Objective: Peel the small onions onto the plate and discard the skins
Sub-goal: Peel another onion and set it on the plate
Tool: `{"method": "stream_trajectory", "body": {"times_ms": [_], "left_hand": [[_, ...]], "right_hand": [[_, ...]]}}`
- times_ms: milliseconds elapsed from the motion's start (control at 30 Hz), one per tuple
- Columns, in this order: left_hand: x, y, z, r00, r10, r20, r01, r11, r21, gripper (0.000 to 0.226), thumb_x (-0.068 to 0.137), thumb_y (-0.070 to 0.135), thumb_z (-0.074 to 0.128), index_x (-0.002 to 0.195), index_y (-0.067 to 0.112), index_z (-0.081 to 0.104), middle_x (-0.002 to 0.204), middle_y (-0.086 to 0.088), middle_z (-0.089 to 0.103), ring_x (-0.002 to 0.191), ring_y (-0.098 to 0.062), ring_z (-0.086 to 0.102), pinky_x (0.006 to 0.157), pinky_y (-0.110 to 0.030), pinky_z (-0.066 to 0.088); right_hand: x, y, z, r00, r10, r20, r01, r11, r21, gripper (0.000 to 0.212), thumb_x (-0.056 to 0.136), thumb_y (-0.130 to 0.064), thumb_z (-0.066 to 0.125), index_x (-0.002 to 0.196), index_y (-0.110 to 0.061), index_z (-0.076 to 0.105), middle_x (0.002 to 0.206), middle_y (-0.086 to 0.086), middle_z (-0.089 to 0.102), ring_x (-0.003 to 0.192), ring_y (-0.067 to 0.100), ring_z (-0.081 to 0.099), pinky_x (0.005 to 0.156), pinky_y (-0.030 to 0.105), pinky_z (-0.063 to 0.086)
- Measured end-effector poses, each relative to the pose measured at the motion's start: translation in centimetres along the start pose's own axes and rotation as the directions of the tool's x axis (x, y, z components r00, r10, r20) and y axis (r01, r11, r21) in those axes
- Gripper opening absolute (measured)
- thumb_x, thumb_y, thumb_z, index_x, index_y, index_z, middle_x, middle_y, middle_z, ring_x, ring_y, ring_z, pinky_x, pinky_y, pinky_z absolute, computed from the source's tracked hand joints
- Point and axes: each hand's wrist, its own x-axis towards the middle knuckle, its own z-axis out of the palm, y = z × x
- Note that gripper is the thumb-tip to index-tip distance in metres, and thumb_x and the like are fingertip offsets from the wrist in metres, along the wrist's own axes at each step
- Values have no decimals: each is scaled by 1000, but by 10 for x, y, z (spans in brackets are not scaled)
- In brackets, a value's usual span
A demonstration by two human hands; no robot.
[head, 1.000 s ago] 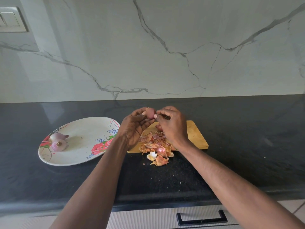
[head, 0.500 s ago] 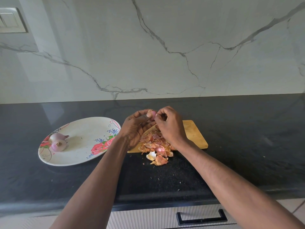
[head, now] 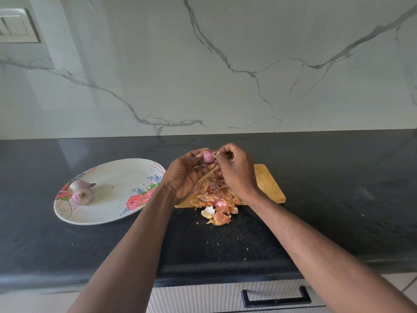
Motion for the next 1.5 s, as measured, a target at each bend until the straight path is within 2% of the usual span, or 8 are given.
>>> {"method": "stream_trajectory", "body": {"times_ms": [400, 567, 767, 967, 1067, 1267, 1400, 1500], "left_hand": [[0, -1, 1, 998, -20, -59, 25, 995, 93, 22, 103, 7, 42, 115, -2, 59, 100, -22, 72, 86, -31, 72, 65, -29, 60], [1, 0, -1, 998, -31, -48, 33, 998, 58, 23, 105, 8, 40, 116, -2, 57, 104, -27, 70, 85, -31, 71, 68, -29, 60], [0, -1, -1, 998, -30, -59, 35, 996, 80, 27, 91, 12, 63, 115, -1, 59, 106, -24, 65, 80, -26, 67, 66, -26, 59], [0, 1, 0, 996, -56, -66, 61, 994, 87, 16, 98, 12, 57, 109, 0, 58, 98, -21, 65, 71, -24, 64, 58, -25, 56], [0, 2, 1, 996, -62, -71, 68, 994, 89, 16, 98, 14, 57, 108, 0, 58, 94, -22, 65, 69, -23, 62, 55, -24, 55], [2, 2, 0, 991, -49, -123, 66, 988, 140, 35, 92, 31, 67, 108, 0, 61, 87, -16, 64, 65, -20, 61, 51, -24, 52], [3, 1, -1, 988, -32, -152, 54, 988, 143, 37, 87, 32, 73, 106, 2, 63, 86, -14, 63, 64, -19, 59, 50, -24, 51], [3, 1, 0, 989, -34, -145, 57, 986, 157, 36, 87, 31, 73, 105, 1, 64, 83, -13, 64, 62, -18, 58, 49, -23, 50]], "right_hand": [[1, -8, -4, 999, 32, -27, -31, 999, 13, 8, 96, -10, 60, 90, -14, 57, 82, -3, 59, 73, 8, 57, 61, 15, 48], [2, -8, -5, 998, 33, -52, -32, 999, 21, 10, 98, -8, 58, 90, -14, 55, 80, -4, 57, 72, 9, 56, 61, 14, 47], [1, -7, -4, 999, 29, -31, -28, 999, 34, 7, 99, -8, 56, 94, -11, 54, 84, 2, 59, 74, 15, 58, 58, 16, 47], [3, -6, -6, 996, 31, -83, -29, 999, 34, 9, 98, -6, 56, 92, -11, 53, 83, -1, 58, 70, 1, 58, 59, 14, 45], [3, -4, -6, 996, 21, -92, -21, 1000, -4, 11, 94, -6, 62, 91, -13, 54, 81, -2, 58, 72, 10, 58, 58, 17, 45], [2, 2, -5, 997, -69, -46, 63, 989, -130, 12, 89, -11, 69, 80, -7, 76, 80, -2, 70, 73, 6, 63, 66, 22, 52], [4, -1, -7, 994, -112, 9, 112, 993, -41, 15, 87, -17, 77, 98, -7, 78, 91, -3, 74, 80, 0, 67, 70, 9, 50], [3, -1, -6, 992, -101, 71, 102, 995, -10, 22, 86, -16, 78, 105, -7, 77, 96, -2, 74, 84, 4, 69, 73, 17, 56]]}}
